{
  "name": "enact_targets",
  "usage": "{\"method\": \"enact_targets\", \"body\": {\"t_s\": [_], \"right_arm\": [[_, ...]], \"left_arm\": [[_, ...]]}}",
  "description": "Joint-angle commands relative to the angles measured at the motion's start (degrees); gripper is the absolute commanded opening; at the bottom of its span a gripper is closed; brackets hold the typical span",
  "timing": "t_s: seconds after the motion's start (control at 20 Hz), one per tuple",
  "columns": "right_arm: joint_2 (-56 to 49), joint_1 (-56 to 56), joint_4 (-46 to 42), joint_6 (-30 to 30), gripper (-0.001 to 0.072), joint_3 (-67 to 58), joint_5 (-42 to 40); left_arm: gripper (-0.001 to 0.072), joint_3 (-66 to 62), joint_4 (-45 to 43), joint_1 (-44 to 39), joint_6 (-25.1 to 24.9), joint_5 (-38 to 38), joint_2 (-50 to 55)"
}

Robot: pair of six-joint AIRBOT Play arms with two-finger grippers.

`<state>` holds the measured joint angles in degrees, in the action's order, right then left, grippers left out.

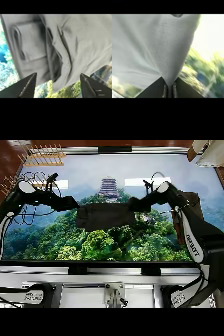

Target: Fold the shirts.

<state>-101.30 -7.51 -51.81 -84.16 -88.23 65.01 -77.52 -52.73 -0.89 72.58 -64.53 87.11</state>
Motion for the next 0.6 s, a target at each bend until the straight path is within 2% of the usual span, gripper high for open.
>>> {"method": "enact_targets", "body": {"t_s": [0.0,0.1,0.2,0.35,0.55], "right_arm": [[5.77,5.03,2.67,-3.69,0.0067,-8.66,0.00],[8.24,9.84,2.58,-10.40,0.0067,-15.08,1.64],[9.40,14.73,2.43,-13.38,0.0067,-20.41,4.02],[9.62,22.14,2.43,-15.26,0.0067,-25.81,4.37],[9.33,29.44,2.12,-14.75,0.0067,-26.58,-2.05]], "left_arm": [[0.0606,-2.34,0.11,2.82,-0.09,-2.12,-1.53],[0.0605,-2.38,0.13,3.37,-0.07,-2.23,-2.56],[0.0604,-2.36,0.85,3.19,0.11,-3.23,-2.93],[0.0604,-2.36,1.99,1.99,0.09,-5.38,-2.93],[0.0603,-2.36,2.03,-1.01,0.09,-7.87,-2.95]]}}
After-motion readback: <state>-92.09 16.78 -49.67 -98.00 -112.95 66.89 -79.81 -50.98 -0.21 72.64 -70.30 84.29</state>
